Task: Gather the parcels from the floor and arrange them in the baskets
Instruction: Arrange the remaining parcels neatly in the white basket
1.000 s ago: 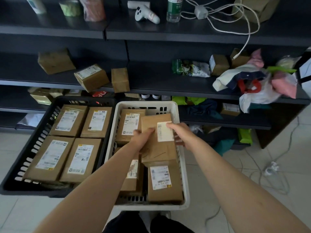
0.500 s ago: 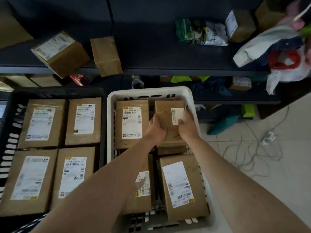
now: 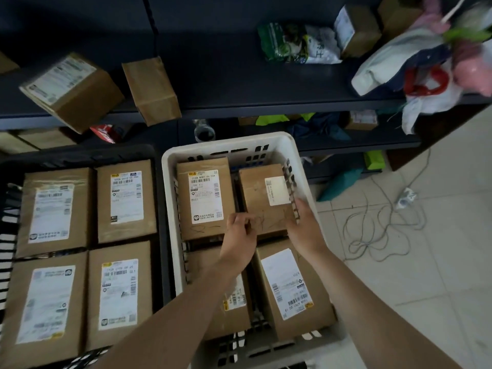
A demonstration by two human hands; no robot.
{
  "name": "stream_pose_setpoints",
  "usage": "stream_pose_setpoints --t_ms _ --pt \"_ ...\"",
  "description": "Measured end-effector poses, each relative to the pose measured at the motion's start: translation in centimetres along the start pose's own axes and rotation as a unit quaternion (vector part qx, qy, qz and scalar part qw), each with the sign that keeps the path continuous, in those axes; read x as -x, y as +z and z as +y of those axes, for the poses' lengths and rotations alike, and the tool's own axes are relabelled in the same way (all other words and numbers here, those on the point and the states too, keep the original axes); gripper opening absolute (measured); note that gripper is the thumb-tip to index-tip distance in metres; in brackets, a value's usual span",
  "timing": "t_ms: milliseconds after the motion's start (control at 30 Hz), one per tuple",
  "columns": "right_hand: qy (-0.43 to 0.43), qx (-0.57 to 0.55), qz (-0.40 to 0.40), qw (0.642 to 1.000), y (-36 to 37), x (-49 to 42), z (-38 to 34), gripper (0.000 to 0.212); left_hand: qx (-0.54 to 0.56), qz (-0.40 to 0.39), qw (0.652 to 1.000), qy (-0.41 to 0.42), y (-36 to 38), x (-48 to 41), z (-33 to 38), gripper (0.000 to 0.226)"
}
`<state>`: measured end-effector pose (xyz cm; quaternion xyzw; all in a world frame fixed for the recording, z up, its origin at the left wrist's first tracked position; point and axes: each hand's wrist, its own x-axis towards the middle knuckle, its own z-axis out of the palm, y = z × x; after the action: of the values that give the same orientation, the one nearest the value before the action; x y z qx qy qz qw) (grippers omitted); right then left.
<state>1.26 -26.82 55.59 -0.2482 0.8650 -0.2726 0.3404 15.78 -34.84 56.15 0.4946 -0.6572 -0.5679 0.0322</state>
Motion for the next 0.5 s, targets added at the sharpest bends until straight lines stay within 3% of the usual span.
stream_pose_setpoints --t_ms 67,167,367,500 --pt "0.008 -0.011 0.011 1.0 -0.4 2.5 1.1 0.046 0.006 0.005 1.0 -0.014 0.9 2.1 -1.2 0.033" --pt "0.016 0.039 0.001 0.999 -0.4 6.3 2.5 0.061 0.008 0.002 0.999 -0.044 2.4 5.0 -3.1 0.043" --pt "0.011 0.153 0.056 0.987 1.6 12.5 4.3 0.079 0.035 -0.04 0.99 -0.131 6.3 8.9 -4.2 0.082" --pt "-0.02 0.13 0.046 0.99 1.1 11.5 4.2 0.073 0.087 -0.002 0.981 -0.172 7.6 9.1 -2.6 0.068"
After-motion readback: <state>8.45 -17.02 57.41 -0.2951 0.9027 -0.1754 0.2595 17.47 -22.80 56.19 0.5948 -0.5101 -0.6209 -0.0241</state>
